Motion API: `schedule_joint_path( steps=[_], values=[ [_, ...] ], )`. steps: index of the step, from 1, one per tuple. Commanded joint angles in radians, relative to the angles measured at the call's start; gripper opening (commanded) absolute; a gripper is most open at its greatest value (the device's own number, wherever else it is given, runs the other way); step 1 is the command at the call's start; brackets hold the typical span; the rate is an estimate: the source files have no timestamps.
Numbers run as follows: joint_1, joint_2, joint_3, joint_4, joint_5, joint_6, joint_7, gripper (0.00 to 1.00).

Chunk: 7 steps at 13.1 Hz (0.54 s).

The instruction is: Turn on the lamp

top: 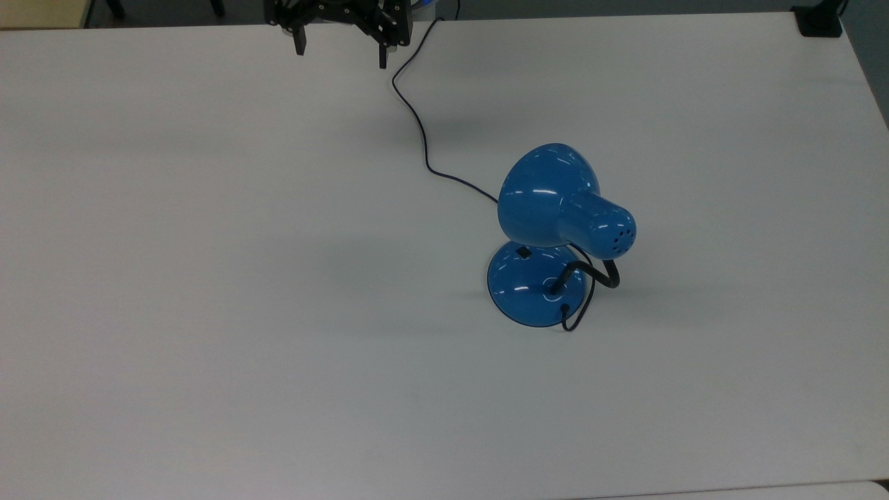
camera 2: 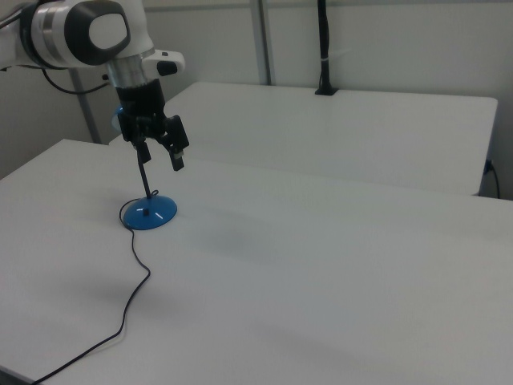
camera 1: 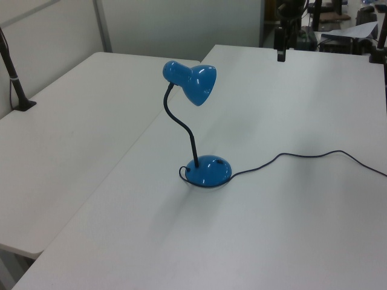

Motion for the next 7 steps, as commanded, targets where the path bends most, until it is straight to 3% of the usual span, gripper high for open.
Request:
schedule_joint_path(
  steps=[1,3,4,5,7],
  values=[
    [0.013,0.005,-0.004,0.012,-0.005,-0.015,-0.006,0.80],
    [0.013,0.007,-0.002,0.010,-0.005,-0.016,-0.038,0.28],
    [0.013,0.007,-0.002,0.010,-0.005,-0.016,-0.044,0.09],
    [0.013,0.005,-0.002,0.010,-0.005,-0.016,-0.046,0.00],
    [0.013,0.007,-0.002,0.010,-0.004,-0.016,-0.047,0.00]
  ],
)
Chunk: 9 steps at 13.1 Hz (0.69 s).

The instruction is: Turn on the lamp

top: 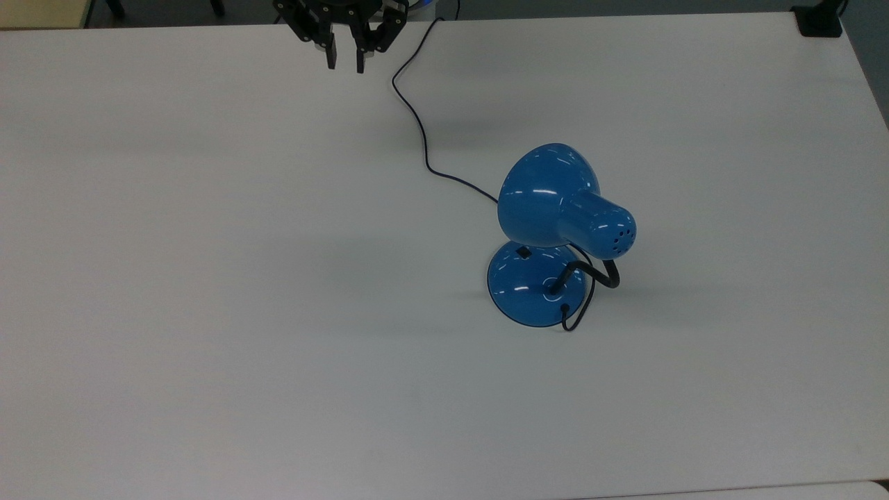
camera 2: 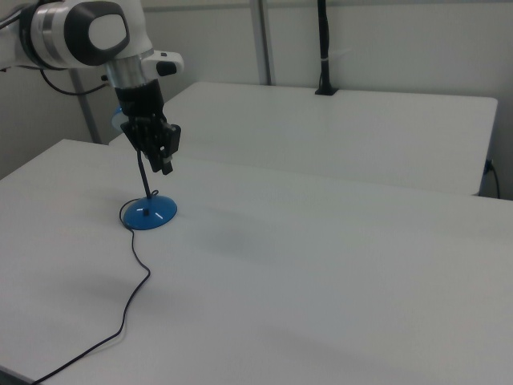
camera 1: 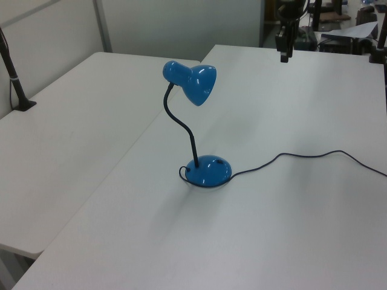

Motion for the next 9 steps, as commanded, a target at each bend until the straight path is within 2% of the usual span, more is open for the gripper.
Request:
schedule_joint_path(
  steps=[1,7,9],
  values=[
    [0.007,0.004,-0.004,0.010,-0.004,-0.016,-0.025,0.00],
    [0.012,0.019,0.004,0.004,-0.004,0.010,-0.042,0.00],
    [0.055,0.021,0.007,-0.054,-0.002,0.095,-0.120,0.00]
  ],
)
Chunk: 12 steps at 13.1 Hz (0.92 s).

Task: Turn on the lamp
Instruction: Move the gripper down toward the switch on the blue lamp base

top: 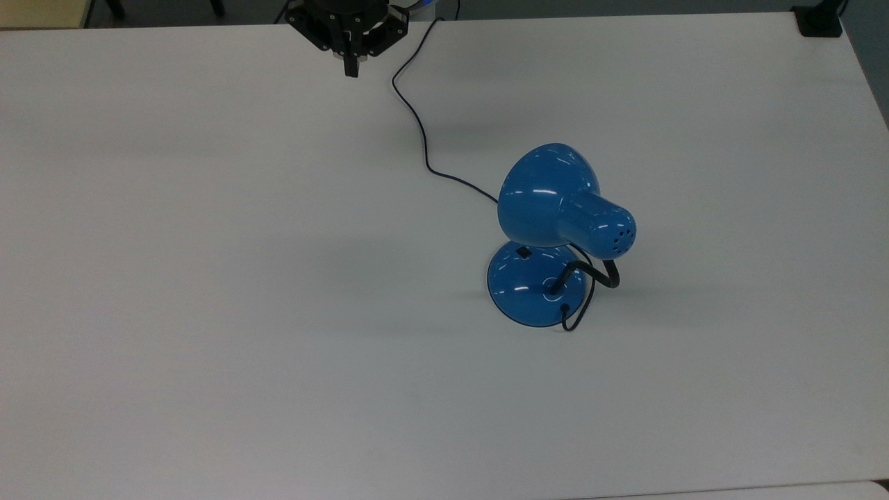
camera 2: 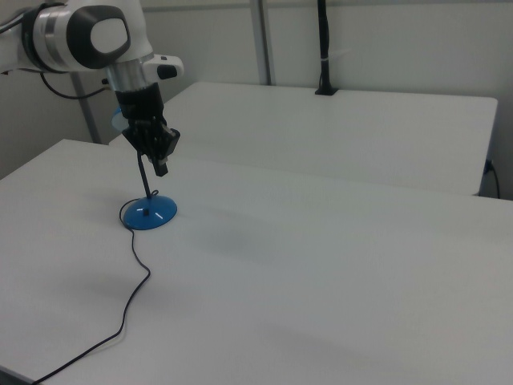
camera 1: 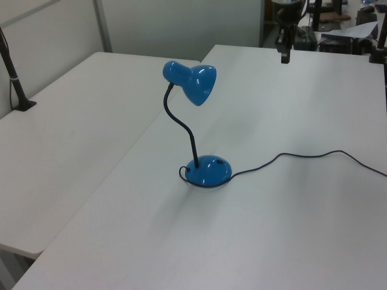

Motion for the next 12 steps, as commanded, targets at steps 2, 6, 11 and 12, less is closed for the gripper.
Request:
schedule_joint_path(
  steps=[2,6,11,12],
  values=[
    [0.089,0.028,0.000,-0.093,-0.004,0.176,-0.105,0.00],
    [0.172,0.055,0.000,-0.229,-0.004,0.447,-0.107,0.00],
    [0.189,0.181,0.025,-0.250,-0.004,0.707,-0.173,0.00],
    [0.186,0.210,0.049,-0.250,-0.004,0.748,-0.187,0.00]
  ],
)
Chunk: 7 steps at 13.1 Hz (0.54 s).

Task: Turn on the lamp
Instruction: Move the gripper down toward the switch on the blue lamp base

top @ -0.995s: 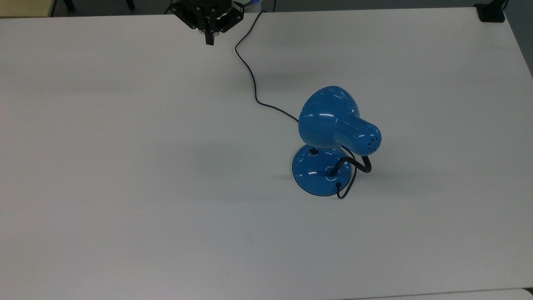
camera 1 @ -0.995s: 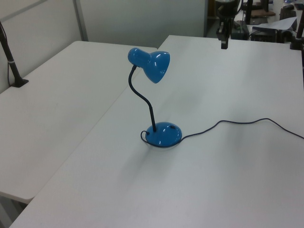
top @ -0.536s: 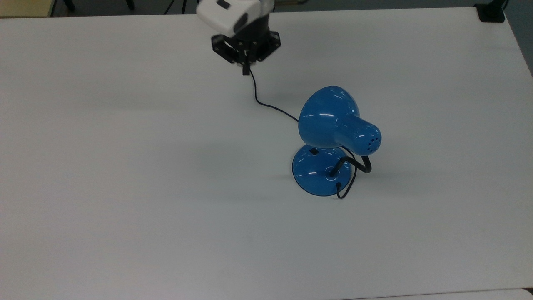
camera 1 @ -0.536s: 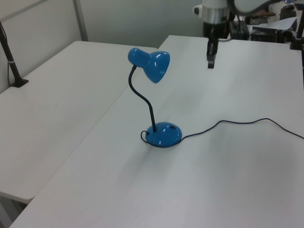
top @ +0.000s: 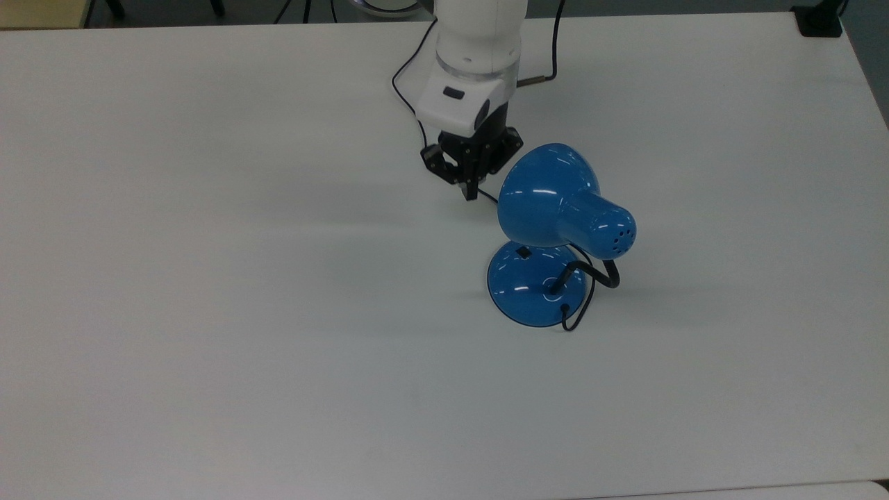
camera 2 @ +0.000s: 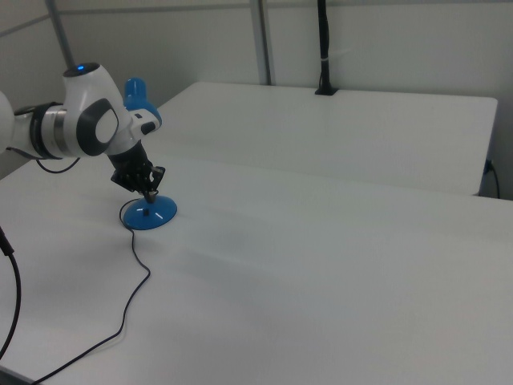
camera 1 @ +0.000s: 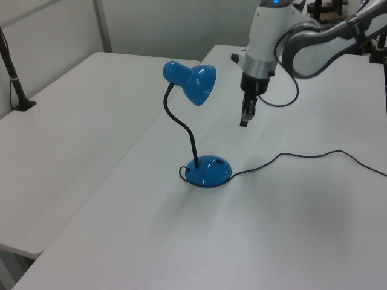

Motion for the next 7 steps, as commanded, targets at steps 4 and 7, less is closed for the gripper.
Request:
schedule_joint_path(
  steps=[4,7],
  values=[
    [0.000,0.123,0.063,-0.001,-0.003,0.209,-0.111,0.00],
    [0.000,0.160,0.069,0.000,-0.003,0.305,-0.139,0.00]
  ],
)
